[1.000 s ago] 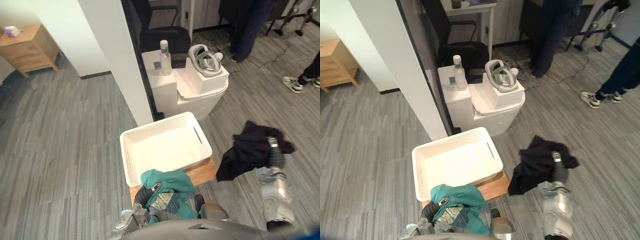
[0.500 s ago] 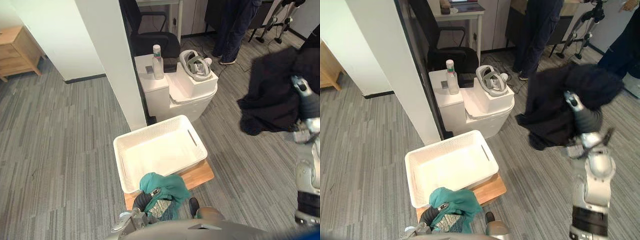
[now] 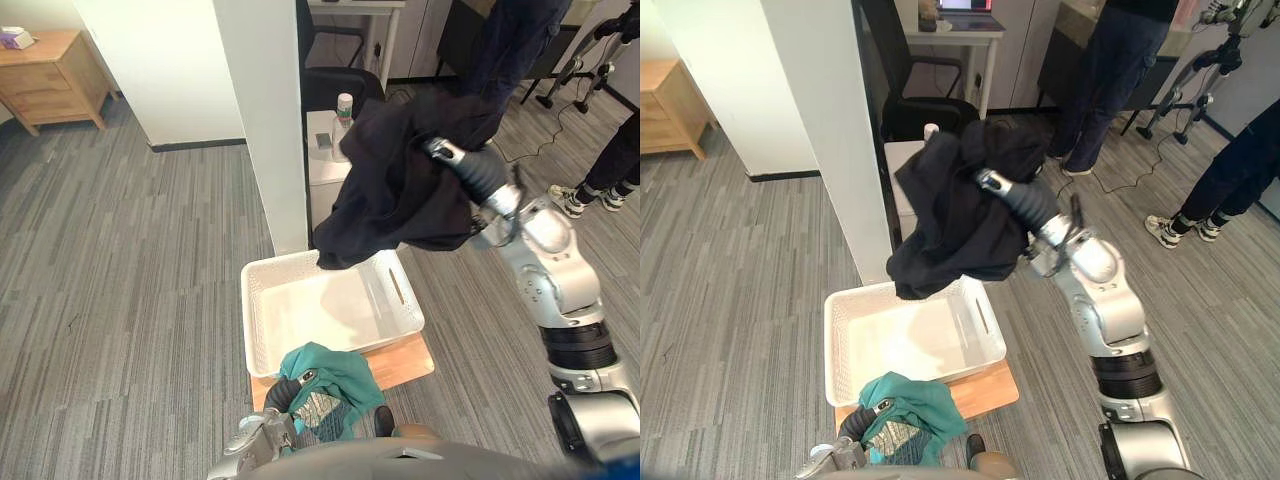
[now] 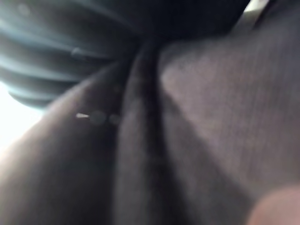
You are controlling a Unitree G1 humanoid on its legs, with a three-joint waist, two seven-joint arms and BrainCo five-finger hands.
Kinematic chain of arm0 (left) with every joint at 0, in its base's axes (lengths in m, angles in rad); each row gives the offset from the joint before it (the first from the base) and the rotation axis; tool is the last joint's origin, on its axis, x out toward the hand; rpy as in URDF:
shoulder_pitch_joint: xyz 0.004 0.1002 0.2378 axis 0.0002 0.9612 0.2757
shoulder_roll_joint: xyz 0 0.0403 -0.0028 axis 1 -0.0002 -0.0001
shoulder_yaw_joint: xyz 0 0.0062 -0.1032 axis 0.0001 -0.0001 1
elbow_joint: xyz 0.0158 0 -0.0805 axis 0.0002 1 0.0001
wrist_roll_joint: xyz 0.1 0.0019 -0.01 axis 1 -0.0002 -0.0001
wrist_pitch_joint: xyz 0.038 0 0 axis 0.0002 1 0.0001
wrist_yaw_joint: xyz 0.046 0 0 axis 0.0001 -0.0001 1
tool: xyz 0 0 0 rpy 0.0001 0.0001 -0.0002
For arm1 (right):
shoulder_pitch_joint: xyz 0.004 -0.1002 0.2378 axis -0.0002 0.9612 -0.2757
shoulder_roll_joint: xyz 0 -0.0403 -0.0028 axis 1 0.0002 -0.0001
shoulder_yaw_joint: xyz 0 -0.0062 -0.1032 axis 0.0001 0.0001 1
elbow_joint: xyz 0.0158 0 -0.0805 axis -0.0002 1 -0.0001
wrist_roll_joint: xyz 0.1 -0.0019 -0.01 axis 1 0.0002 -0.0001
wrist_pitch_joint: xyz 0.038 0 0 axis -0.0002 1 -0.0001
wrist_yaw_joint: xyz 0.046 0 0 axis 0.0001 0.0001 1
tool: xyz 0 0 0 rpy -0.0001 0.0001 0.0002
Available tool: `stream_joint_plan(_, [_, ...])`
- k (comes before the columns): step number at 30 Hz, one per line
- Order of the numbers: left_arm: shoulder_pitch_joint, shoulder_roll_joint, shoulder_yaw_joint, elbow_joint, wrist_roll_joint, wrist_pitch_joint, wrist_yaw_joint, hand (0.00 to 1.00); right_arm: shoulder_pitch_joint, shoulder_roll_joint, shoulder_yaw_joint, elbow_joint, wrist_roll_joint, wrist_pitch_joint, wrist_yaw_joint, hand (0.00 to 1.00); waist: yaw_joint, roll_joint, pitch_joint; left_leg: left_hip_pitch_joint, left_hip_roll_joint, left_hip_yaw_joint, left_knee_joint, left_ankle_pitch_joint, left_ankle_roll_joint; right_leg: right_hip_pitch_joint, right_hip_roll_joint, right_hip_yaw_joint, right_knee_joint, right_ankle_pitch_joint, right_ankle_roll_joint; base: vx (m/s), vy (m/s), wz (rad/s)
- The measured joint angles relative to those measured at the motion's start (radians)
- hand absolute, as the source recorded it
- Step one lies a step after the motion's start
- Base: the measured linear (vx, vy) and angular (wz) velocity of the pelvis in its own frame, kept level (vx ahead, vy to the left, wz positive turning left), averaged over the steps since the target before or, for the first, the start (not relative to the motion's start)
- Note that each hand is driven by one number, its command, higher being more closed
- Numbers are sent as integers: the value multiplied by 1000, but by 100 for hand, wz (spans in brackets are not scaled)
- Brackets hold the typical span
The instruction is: Tidy the bed and pick cloth on bed and put in laundry
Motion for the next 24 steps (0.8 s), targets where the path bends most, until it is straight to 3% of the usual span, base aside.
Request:
stream_joint_plan(4, [-1,-10,3,-13,0,18,35,100,58,35,81,39,-2,42,-25,100,15,4,0,-7,-1,-26,10,4,6,11,-8,-27,0,0,0,-46,-26,17])
stream_joint_plan(10, [5,-13,10,-30,0,30,64,100,128,131,204,228,-38,39,-87,100,22,27,15,-31,-8,-48,6,16,12,0,-20,-55,-1,-2,0,-63,-26,13])
stream_joint_plan(13, [6,-18,9,-66,-3,45,66,100,128,151,212,374,-126,-10,-129,100,37,54,47,-72,-21,-66,-6,33,11,-37,-36,-75,2,1,4,-79,-11,19])
stream_joint_plan(15, [5,-18,10,-102,-24,47,66,100,98,153,198,467,-186,-58,-163,100,50,81,105,-101,-28,-76,-6,47,17,-62,-45,-85,9,7,8,-72,-8,14])
stream_joint_plan(16, [4,-18,10,-104,-33,47,66,100,87,157,189,489,-204,-74,-172,0,50,88,116,-113,-30,-82,-6,51,17,-71,-48,-91,9,9,9,-59,-13,22])
stream_joint_plan(20, [-12,-24,8,-137,-47,62,69,100,-80,159,66,696,-309,-170,-271,0,64,133,226,-160,-42,-88,-1,86,26,-129,-63,-98,36,21,14,-39,-3,11])
stream_joint_plan(24, [-22,-30,12,-136,-46,59,80,100,-164,117,29,825,-468,-203,-340,0,77,160,275,-171,-47,-92,0,89,27,-138,-69,-102,37,24,16,-5,7,6])
